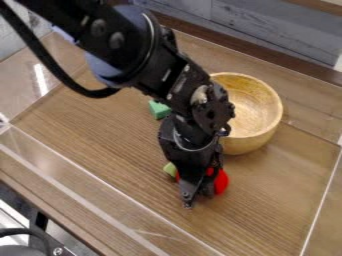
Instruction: Move the red object to the left side of the table
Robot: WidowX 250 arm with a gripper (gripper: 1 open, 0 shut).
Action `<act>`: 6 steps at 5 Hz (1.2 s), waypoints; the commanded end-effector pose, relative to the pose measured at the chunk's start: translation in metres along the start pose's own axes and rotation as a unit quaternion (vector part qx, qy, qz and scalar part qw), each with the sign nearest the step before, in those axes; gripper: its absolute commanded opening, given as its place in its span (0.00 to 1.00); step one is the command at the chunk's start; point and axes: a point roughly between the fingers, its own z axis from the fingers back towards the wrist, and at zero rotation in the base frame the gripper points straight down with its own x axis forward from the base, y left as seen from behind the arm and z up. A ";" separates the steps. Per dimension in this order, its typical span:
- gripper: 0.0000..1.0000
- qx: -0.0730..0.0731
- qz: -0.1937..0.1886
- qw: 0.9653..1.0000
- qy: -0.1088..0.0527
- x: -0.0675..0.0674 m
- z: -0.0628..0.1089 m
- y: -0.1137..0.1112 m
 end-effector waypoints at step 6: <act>0.00 0.012 0.000 1.000 0.021 0.056 0.072 -0.039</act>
